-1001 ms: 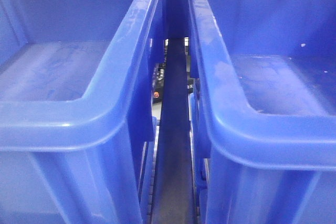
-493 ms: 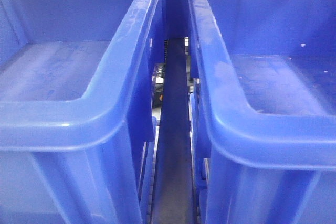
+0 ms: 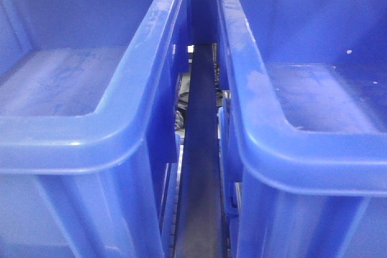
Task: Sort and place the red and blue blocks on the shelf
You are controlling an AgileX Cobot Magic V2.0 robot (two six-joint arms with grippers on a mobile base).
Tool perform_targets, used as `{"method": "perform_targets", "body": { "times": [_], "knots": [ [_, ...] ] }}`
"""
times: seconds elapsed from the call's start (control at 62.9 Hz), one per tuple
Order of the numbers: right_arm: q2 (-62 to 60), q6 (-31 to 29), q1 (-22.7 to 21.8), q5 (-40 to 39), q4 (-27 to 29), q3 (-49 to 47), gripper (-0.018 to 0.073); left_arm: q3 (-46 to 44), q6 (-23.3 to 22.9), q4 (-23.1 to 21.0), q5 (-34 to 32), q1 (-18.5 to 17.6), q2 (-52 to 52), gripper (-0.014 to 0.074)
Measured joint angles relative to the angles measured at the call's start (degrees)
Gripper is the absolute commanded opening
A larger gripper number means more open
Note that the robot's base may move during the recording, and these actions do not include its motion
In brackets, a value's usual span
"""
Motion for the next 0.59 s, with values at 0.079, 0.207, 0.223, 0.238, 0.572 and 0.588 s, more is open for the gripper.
{"method": "perform_targets", "body": {
  "times": [0.079, 0.207, 0.223, 0.238, 0.572, 0.588],
  "knots": [
    [0.0, 0.0, 0.0, 0.0, 0.0, 0.0, 0.0049, 0.0, 0.0, 0.0, 0.0, 0.0, 0.0, 0.0126],
    [0.0, 0.0, 0.0, 0.0, 0.0, 0.0, 0.0049, 0.0, 0.0, 0.0, 0.0, 0.0, 0.0, 0.0126],
    [0.0, 0.0, 0.0, 0.0, 0.0, 0.0, 0.0049, 0.0, 0.0, 0.0, 0.0, 0.0, 0.0, 0.0126],
    [0.0, 0.0, 0.0, 0.0, 0.0, 0.0, 0.0049, 0.0, 0.0, 0.0, 0.0, 0.0, 0.0, 0.0126],
    [0.0, 0.0, 0.0, 0.0, 0.0, 0.0, 0.0049, 0.0, 0.0, 0.0, 0.0, 0.0, 0.0, 0.0126],
    [0.0, 0.0, 0.0, 0.0, 0.0, 0.0, 0.0049, 0.0, 0.0, 0.0, 0.0, 0.0, 0.0, 0.0126]
  ]
}}
